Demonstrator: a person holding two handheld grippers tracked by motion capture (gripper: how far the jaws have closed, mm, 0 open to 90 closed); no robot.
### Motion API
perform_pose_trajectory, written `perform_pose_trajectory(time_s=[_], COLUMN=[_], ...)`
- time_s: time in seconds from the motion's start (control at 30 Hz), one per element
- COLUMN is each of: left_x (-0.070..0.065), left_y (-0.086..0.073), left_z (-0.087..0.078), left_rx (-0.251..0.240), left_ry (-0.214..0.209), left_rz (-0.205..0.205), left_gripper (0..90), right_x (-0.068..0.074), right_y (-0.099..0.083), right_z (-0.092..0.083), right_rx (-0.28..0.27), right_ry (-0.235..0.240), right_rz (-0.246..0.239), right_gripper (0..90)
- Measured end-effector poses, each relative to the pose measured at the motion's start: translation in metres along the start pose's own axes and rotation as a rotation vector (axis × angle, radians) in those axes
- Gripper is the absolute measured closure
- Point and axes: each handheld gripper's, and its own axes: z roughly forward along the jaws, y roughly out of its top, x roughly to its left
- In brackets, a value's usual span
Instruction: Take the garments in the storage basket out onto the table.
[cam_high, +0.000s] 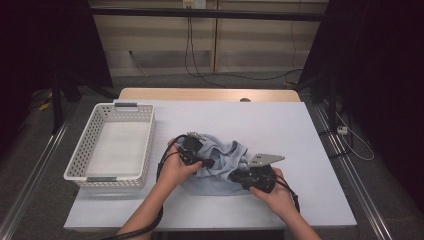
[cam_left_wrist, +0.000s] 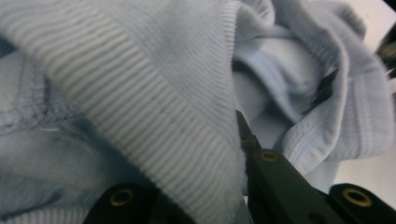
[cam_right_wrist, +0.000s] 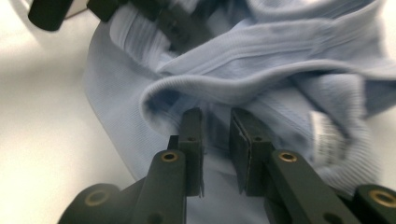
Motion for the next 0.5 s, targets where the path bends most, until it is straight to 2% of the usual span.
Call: perform_pose_trajectory(time_s=[0.23,0.5], left_x=[-0.001,-0.001], left_y=[-0.001,-0.001], left_z=[0.001,0.000], left_rx=[0.006,0.005], left_ry=[0.005,0.009], left_rz=[0.011,0.009], left_gripper=[87.1,87.1], right_x=[-0.006,-0.020], right_y=[0.008,0.023], right_z=[-0.018,-0.030], right_rx=[-0.014,-0.030], right_ry=[-0.035,-0.079], right_rz=[0.011,0.029], right_gripper=[65.1,62.1])
